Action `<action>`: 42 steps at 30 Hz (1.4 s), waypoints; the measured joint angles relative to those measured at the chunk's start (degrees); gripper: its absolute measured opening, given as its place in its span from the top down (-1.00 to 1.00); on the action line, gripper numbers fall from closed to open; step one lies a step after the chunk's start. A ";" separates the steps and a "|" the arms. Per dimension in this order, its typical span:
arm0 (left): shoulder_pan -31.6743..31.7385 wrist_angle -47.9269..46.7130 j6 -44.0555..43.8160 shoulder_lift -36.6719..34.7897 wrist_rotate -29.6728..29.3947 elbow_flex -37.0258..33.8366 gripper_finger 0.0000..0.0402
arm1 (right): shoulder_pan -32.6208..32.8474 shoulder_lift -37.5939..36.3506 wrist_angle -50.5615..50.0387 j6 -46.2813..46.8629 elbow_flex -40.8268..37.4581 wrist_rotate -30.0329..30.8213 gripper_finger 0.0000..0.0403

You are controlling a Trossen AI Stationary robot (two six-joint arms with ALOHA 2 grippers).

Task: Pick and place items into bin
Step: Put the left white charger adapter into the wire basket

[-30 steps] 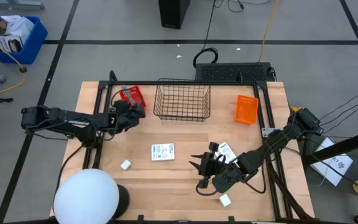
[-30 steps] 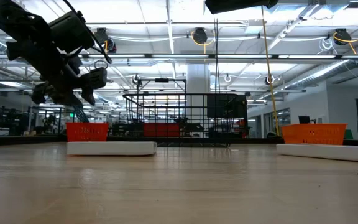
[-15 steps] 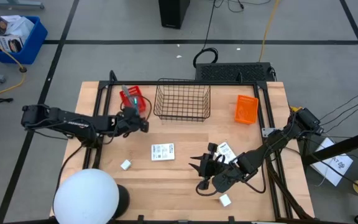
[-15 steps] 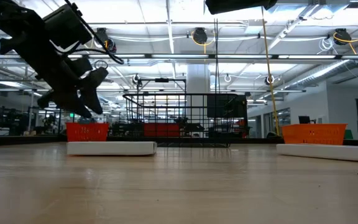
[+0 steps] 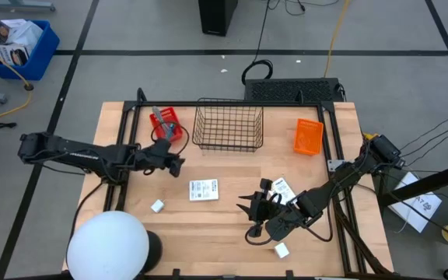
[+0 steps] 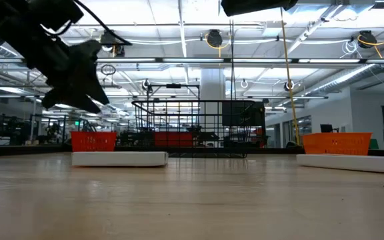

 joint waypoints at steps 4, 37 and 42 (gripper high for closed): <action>-0.89 -3.31 -1.43 -3.97 7.15 0.00 0.14 | 0.00 0.00 -0.04 0.01 0.00 0.00 0.50; -26.64 -23.09 -34.08 -6.99 13.58 0.00 -0.29 | -1.55 0.00 -1.41 -1.11 0.00 0.00 0.50; -29.96 -24.17 -38.80 -5.16 12.58 0.00 -0.37 | -1.88 -0.02 -5.22 -0.73 -0.02 -0.02 0.50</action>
